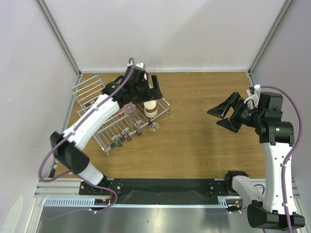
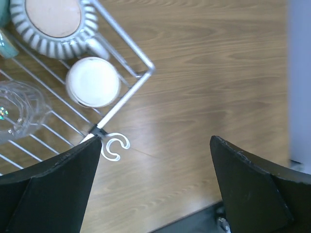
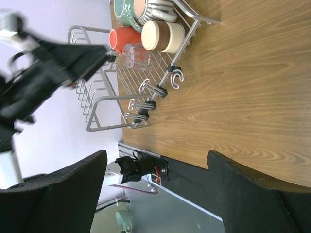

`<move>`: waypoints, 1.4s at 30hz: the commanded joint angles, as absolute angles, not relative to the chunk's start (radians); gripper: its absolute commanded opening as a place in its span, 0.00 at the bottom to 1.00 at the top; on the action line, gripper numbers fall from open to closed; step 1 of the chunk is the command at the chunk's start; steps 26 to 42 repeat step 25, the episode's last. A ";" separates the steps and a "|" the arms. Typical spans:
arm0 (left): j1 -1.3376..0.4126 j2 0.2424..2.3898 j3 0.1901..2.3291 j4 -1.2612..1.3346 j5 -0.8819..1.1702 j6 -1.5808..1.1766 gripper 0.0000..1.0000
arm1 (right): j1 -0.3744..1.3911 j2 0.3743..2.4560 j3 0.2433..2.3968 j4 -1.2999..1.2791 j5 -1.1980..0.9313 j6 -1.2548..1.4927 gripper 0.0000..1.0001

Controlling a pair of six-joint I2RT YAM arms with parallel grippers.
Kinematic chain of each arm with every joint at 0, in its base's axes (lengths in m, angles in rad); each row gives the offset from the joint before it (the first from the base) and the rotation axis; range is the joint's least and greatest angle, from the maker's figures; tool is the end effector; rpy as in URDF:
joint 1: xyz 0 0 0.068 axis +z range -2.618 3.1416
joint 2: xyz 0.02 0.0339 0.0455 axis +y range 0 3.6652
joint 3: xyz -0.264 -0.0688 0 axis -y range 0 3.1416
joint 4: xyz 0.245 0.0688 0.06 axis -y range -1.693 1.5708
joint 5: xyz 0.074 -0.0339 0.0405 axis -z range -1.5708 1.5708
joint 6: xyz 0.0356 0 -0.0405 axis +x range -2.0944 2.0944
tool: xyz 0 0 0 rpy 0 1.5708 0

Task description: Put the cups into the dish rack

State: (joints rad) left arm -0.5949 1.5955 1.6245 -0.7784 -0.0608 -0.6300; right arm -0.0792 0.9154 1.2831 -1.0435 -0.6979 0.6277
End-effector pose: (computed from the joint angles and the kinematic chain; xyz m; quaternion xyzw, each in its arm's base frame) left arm 0.2910 -0.1943 0.3699 -0.0282 0.9161 -0.2066 0.3426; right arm 0.1465 0.0113 0.4035 0.1544 0.8460 0.4069 0.3080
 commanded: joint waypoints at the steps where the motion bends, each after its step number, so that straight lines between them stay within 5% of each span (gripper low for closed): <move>1: -0.606 1.461 1.594 -0.743 -0.008 -0.672 1.00 | -0.083 0.893 1.261 -1.026 -0.721 0.623 0.91; 9: -0.615 1.134 1.223 -0.433 0.283 -0.807 1.00 | -0.077 0.819 1.164 -1.035 -0.661 0.600 1.00; 25: -0.670 0.661 0.568 0.221 0.377 -1.144 1.00 | -0.020 0.550 0.822 -0.846 -0.614 0.676 1.00; 42: -0.670 0.661 0.568 0.221 0.377 -1.144 1.00 | -0.020 0.550 0.822 -0.846 -0.614 0.676 1.00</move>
